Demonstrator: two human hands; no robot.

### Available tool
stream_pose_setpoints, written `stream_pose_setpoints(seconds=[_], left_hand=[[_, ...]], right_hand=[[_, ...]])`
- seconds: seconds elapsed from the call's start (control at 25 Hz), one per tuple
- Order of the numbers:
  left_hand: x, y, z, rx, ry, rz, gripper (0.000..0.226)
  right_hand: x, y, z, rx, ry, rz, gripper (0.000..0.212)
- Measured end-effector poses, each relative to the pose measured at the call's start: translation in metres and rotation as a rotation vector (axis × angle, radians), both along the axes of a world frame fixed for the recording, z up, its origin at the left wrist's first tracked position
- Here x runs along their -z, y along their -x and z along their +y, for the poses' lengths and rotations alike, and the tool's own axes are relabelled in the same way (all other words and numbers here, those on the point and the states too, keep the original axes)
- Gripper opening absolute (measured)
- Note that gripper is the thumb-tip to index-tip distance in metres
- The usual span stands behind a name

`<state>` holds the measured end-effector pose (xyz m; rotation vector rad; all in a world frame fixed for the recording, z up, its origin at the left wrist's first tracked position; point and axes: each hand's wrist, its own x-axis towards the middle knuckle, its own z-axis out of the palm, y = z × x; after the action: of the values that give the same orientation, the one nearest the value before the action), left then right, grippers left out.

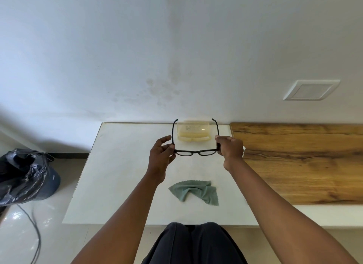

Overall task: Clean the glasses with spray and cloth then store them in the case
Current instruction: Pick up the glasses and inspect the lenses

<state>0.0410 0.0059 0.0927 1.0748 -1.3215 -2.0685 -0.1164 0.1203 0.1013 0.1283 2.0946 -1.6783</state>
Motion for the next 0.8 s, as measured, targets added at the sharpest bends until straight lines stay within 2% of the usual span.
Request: stream_pose_setpoints(seconds=[0.16, 0.32, 0.64, 0.8], left_hand=[[-0.008, 0.002, 0.000, 0.113, -0.034, 0.044, 0.016], [-0.009, 0.003, 0.003, 0.107, -0.068, 0.076, 0.013], [-0.017, 0.010, 0.000, 0.137, -0.137, 0.085, 0.011], [-0.018, 0.015, -0.001, 0.114, -0.117, 0.049, 0.010]], right_hand=[[-0.011, 0.017, -0.001, 0.075, 0.120, -0.234, 0.019], [-0.016, 0.022, -0.001, 0.096, 0.155, -0.372, 0.017], [-0.004, 0.019, 0.006, 0.072, 0.151, -0.437, 0.011], [0.001, 0.016, 0.010, 0.002, 0.136, -0.424, 0.016]])
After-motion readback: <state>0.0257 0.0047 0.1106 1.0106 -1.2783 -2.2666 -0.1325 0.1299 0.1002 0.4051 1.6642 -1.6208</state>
